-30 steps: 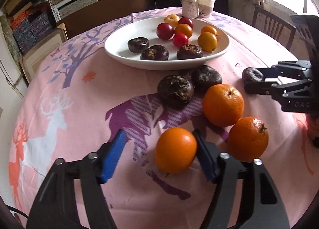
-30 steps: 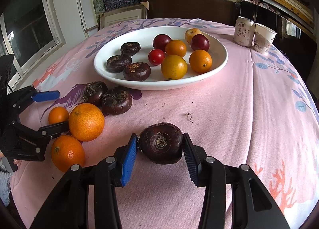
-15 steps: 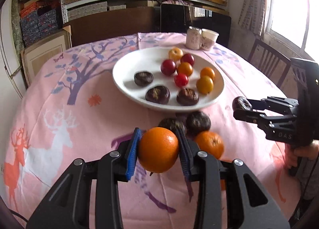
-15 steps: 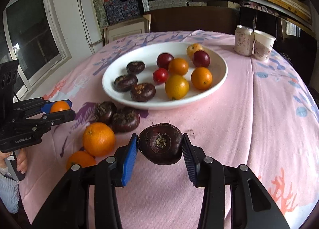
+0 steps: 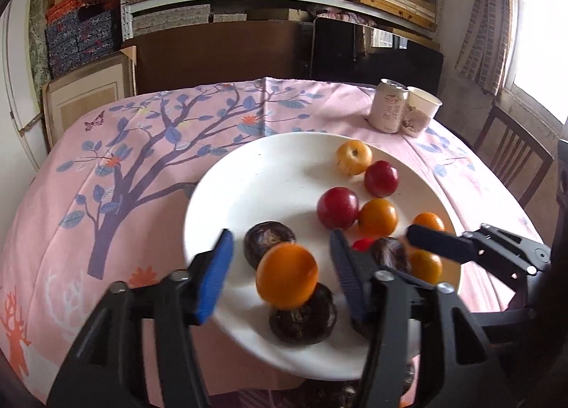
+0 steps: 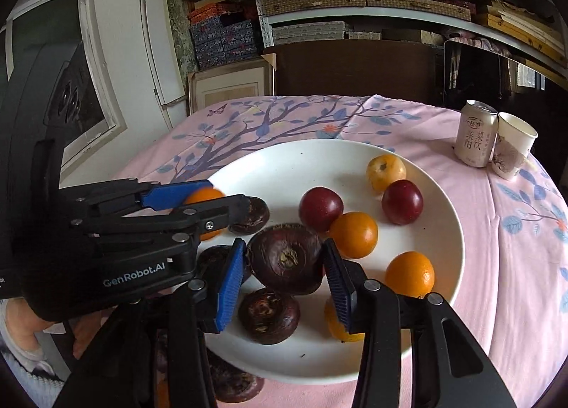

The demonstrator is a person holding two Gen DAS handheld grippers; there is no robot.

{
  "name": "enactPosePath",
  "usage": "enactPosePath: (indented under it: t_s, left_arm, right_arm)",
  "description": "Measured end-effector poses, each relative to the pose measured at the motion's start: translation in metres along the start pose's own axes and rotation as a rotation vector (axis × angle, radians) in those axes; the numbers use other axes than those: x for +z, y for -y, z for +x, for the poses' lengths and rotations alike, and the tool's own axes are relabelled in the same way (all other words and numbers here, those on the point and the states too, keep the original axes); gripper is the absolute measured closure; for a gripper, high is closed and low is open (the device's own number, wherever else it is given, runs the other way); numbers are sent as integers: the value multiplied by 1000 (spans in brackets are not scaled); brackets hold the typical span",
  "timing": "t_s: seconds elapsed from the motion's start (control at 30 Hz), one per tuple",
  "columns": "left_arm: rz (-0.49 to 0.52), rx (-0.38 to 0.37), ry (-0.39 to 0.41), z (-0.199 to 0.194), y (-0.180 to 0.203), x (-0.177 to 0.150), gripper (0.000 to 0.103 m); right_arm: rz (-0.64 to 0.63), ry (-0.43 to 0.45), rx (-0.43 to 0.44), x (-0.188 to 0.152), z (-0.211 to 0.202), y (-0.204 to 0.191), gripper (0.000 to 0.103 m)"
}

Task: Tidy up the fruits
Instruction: 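Lower the mangosteen and orange onto the white plate and open both tools, then grasp a dark mangosteen with the right tool while the left tool grasps another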

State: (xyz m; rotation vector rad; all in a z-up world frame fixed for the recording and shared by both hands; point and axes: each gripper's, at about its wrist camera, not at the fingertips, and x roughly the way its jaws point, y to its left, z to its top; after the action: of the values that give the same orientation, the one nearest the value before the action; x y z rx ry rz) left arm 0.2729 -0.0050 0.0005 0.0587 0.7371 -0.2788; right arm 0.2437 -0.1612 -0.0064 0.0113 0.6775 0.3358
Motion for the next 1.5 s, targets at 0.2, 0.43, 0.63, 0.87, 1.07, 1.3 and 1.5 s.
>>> enactPosePath:
  t_s: [0.2,0.43,0.63,0.87,1.07,1.3,1.5]
  left_arm:
    - [-155,-16,72,-32,-38,-6,5]
    - [-180,82,8,-43,-53,-49,5]
    - [-180,55,3,-60,-49,-75,5]
    - [-26,43,-44,-56,-13,-88,5]
    - [65,44,-98,-40,7,-87,5]
    - [2,18,-139,-31,-16,-84,4]
    - [-122,145,-140,-40,-55,-91,4]
  right_arm:
    - [48,126,1,-2,-39,12,28]
    - [171,70,-30,-38,-56,34,20]
    - [253,88,-81,-63,-78,48,8]
    - [326,66,-92,-67,-74,63,6]
    - [312,57,-96,-67,-73,59,6]
    - [315,46,-98,-67,-71,61,6]
    - [318,47,-94,-67,-72,62,5]
